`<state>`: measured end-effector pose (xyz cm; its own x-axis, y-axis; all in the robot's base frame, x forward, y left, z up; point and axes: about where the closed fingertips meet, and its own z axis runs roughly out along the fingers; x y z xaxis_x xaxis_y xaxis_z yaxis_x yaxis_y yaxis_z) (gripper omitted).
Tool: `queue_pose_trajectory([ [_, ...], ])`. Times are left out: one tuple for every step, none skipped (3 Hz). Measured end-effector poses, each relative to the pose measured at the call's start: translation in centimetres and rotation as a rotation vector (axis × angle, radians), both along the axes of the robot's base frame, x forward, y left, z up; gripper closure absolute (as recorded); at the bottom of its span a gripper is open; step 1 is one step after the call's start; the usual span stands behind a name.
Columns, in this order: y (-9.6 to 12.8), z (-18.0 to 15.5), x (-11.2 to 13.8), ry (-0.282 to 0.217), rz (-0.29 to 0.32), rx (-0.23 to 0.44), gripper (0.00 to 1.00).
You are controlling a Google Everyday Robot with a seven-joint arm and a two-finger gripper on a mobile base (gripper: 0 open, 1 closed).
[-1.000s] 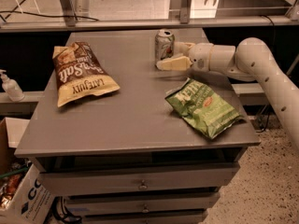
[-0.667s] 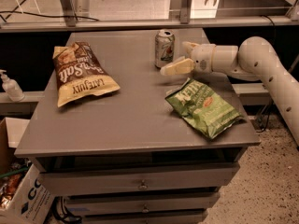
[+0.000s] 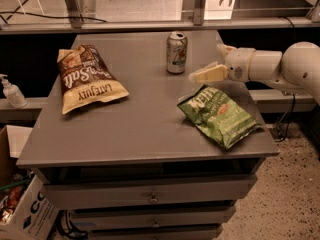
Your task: Place 7up can upright
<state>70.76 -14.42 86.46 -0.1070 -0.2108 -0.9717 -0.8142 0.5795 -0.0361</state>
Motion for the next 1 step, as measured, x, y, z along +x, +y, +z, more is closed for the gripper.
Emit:
queue_pose_trajectory([
  [0.08,0.0,0.02,0.0,0.001,0.0,0.0],
])
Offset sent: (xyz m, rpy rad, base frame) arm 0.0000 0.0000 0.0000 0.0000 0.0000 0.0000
